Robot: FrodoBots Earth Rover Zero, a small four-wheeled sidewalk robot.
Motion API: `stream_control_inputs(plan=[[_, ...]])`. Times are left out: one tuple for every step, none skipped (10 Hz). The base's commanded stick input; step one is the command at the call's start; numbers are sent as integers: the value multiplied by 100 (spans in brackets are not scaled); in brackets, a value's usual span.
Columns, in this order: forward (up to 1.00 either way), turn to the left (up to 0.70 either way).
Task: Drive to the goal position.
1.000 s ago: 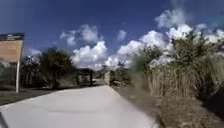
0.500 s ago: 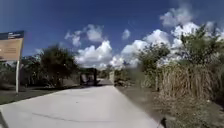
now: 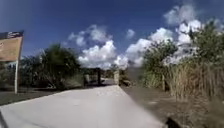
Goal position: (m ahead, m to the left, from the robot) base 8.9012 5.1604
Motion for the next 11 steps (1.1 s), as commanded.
stream_control_inputs(plan=[[68, 0], [68, 0], [68, 0], [68, 0], [68, 0], [68, 0], [70, 0], [70, 0], [70, 0], [70, 0], [70, 0]])
